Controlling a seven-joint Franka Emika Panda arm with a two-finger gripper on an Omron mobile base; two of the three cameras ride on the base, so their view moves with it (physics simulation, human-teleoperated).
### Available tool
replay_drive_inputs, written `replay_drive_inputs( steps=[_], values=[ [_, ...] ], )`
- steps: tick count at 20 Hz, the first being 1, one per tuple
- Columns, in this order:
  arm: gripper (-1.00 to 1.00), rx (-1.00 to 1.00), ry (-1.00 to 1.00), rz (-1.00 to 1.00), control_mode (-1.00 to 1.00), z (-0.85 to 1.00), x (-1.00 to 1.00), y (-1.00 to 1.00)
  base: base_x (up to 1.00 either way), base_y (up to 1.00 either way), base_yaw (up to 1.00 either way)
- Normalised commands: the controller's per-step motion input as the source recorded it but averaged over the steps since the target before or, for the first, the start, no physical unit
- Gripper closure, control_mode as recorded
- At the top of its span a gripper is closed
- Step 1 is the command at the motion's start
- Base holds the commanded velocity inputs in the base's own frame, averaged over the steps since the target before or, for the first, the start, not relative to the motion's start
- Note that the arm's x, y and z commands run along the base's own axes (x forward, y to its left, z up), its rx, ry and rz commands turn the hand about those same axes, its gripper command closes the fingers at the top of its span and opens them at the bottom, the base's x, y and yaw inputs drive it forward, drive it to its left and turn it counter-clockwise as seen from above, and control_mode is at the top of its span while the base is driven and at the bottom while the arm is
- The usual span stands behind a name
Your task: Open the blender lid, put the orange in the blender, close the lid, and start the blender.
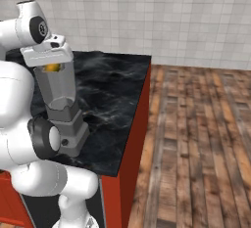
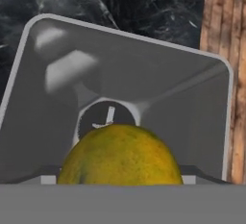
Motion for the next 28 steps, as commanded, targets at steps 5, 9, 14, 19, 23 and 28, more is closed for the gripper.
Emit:
replay_drive_inputs(
  steps=[5, 9, 14, 19, 23, 28],
  values=[
    [-1.00, 0.00, 0.00, -0.03, -1.00, -0.13, 0.00, -0.06, 0.00, 0.00, 0.00],
    [-1.00, 0.00, 0.00, -0.03, -1.00, 0.00, 0.00, -0.03, 0.00, 0.00, 0.00],
    [-1.00, 0.00, 0.00, -0.02, -1.00, 0.00, 0.00, 0.00, 0.00, 0.00, 0.00],
    [-1.00, 0.00, -0.02, -0.01, -1.00, 0.00, 0.00, -0.03, 0.00, 0.00, 0.00],
    [-1.00, 0.00, -0.06, -0.01, -1.00, 0.00, 0.00, -0.02, 0.00, 0.00, 0.00],
    [-1.00, 0.00, -0.10, -0.02, -1.00, 0.13, -0.12, -0.07, 0.00, 0.00, 0.00]
  ],
)
